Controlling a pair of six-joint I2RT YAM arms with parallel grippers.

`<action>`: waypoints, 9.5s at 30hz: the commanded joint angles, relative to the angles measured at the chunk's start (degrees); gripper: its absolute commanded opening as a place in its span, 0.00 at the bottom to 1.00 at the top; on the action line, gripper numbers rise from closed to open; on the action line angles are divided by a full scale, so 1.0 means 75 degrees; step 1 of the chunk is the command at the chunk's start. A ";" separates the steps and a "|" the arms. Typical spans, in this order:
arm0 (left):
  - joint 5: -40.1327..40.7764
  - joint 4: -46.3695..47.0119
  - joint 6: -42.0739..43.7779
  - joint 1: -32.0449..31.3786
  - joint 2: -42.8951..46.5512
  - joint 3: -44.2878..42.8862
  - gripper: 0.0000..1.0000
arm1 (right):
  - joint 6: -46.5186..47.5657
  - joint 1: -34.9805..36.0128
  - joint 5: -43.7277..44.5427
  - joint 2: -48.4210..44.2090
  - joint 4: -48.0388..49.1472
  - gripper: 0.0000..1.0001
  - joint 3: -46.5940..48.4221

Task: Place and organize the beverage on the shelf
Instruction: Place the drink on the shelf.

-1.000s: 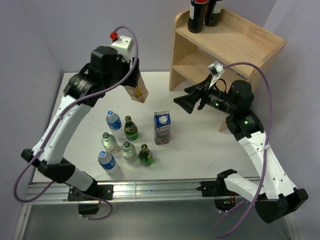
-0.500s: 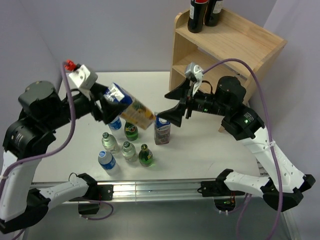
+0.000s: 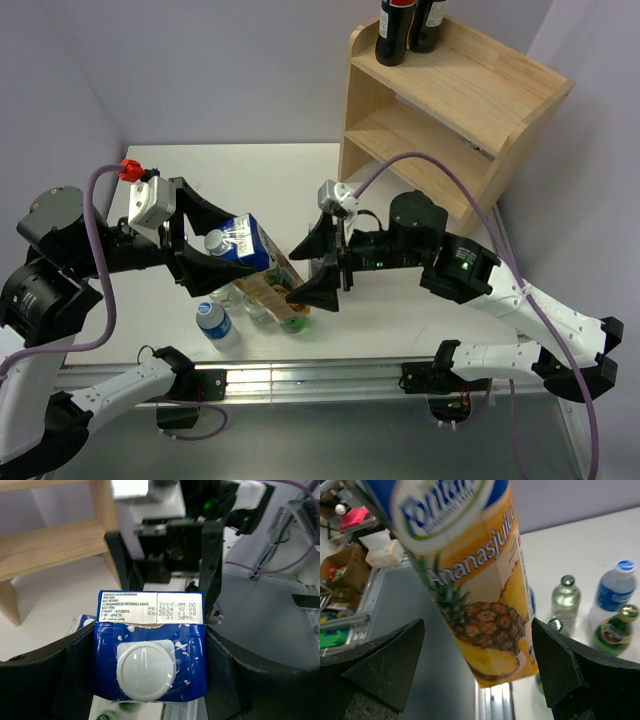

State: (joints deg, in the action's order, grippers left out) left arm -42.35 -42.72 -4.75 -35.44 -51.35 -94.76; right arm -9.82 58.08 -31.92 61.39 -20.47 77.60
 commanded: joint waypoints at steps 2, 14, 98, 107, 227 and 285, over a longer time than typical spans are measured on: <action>-0.1384 0.3550 -0.0654 0.0003 0.0203 -0.0209 0.00 | -0.0261 0.0446 0.0061 -0.0040 0.0983 0.94 -0.0386; -0.1561 0.3985 -0.0972 0.0003 -0.0020 -0.0186 0.00 | 0.0582 0.1266 -0.0302 0.0428 0.0960 0.90 -0.0515; 1.1118 0.1032 -0.2155 0.0050 -0.0150 0.1407 1.00 | 0.1228 0.0612 0.8155 -0.0263 0.1829 0.08 0.1475; 1.0207 0.1769 -0.2038 0.0483 0.0787 0.3493 1.00 | 0.2446 -0.1741 0.9482 0.1165 0.0866 0.08 0.4416; 0.8646 0.2169 -0.2061 0.1433 0.1093 0.4854 0.99 | 0.2540 -0.6280 1.0361 0.7412 0.2365 0.59 0.7793; 0.8213 0.2204 -0.2073 0.1561 0.1070 0.4865 1.00 | 0.1884 -0.6034 0.8791 0.5902 0.1452 1.00 0.6645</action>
State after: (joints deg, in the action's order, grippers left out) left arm 20.18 -28.10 -20.43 -24.25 -43.75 -58.28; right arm 7.51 11.22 39.53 108.09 -7.25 128.16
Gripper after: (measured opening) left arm 0.995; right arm 0.997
